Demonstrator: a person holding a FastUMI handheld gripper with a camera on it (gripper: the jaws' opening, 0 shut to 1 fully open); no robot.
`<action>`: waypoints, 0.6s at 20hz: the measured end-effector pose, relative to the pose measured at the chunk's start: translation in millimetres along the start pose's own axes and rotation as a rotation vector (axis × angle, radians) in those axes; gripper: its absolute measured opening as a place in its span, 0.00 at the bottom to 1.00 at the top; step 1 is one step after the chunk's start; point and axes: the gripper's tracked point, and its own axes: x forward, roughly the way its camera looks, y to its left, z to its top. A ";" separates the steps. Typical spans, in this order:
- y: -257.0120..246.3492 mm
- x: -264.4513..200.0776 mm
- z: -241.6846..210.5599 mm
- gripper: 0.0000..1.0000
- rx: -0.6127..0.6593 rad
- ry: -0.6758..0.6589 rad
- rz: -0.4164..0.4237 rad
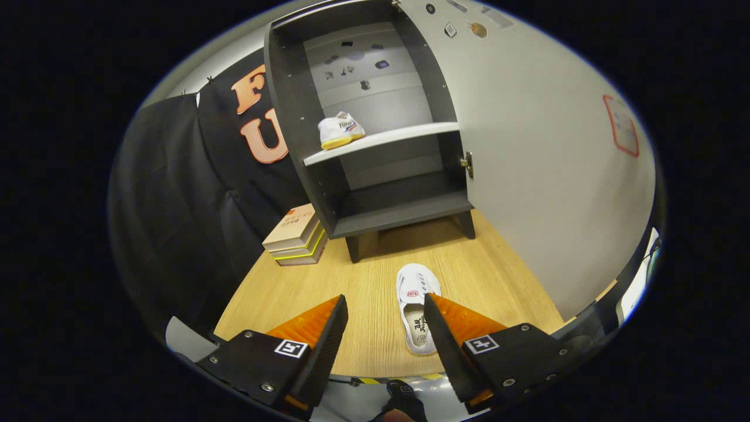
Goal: Open the shoe cabinet door, grab the shoes and put them into the shoe cabinet, then close the shoe cabinet door.
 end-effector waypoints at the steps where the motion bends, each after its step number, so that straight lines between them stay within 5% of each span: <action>1: -2.0 15.7 -11.0 0.82 0.010 0.029 -0.007; 12: -17.2 140.6 -96.8 0.58 -0.017 0.221 -0.015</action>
